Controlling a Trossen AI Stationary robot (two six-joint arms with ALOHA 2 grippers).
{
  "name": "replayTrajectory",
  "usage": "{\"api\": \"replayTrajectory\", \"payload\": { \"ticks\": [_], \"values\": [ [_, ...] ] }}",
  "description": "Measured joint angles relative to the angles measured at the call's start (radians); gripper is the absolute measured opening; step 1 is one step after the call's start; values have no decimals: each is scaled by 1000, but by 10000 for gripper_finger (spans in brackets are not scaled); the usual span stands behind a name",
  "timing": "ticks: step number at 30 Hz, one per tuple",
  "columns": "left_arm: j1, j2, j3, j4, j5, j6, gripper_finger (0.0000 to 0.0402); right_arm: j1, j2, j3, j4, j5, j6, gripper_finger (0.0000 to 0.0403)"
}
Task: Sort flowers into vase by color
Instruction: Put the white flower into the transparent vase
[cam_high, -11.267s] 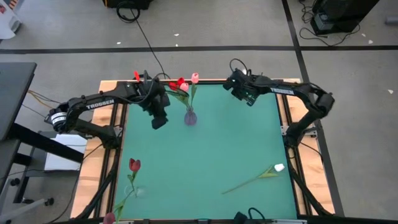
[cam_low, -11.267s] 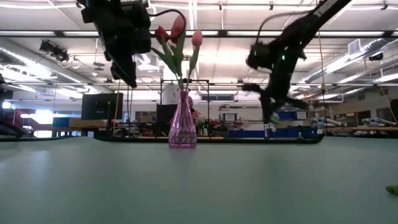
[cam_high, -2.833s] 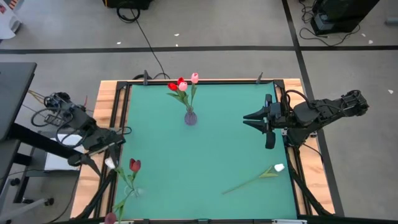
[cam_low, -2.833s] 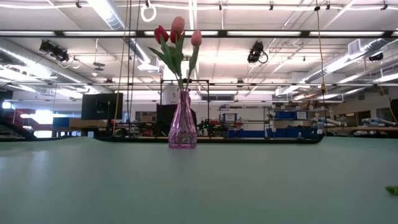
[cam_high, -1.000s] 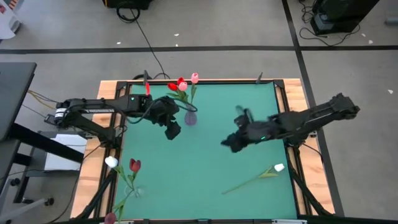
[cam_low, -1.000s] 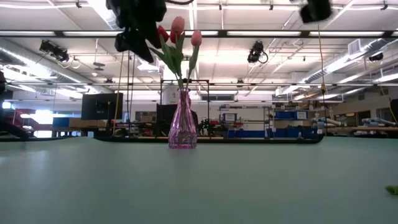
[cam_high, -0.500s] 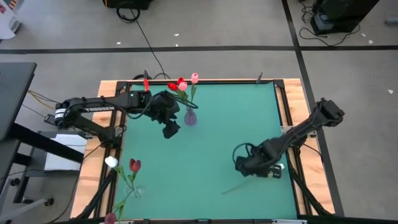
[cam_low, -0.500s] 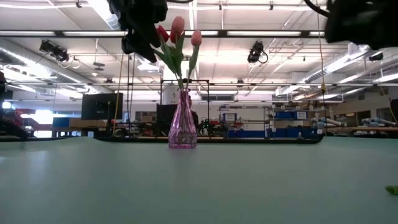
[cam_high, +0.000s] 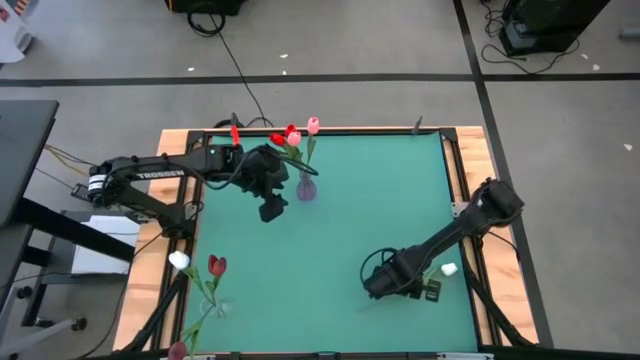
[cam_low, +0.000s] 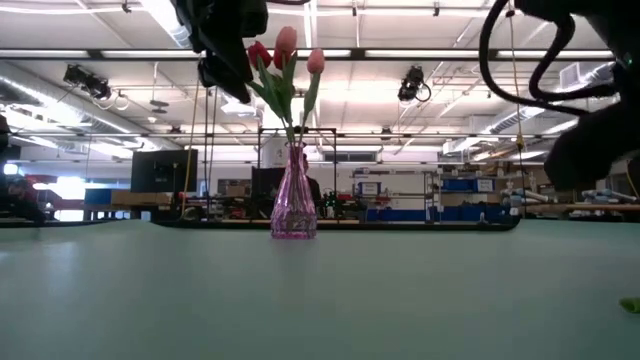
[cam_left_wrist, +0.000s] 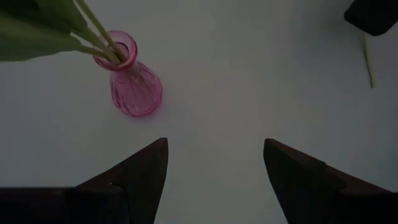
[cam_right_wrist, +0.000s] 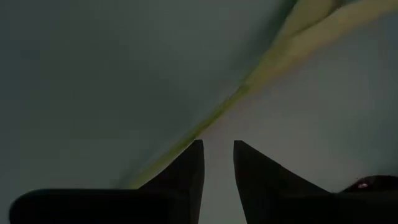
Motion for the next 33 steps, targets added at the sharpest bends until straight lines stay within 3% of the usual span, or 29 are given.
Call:
{"api": "replayTrajectory", "payload": {
  "ticks": [9, 16, 22, 26, 29, 33],
  "values": [
    [0, 0, 0, -5, 3, -24, 270, -7, 45, 0, -10, 33, 1, 95],
    [0, 0, 0, 37, 16, -45, 270, -38, 15, -2, -169, 363, -200, 95],
    [0, 0, 0, 76, 19, -58, 270, -88, -157, -1, -47, 338, -246, 95],
    [1, 0, 0, 93, 19, -58, 270, -88, -273, 1, -23, 447, -505, 95],
    [7, 3, 0, 139, 19, -35, 270, -113, -326, 1, -195, 505, -671, 94],
    [27, 6, 0, 153, 54, -29, 270, -171, -360, -6, -416, 497, -854, 96]
  ]
}}
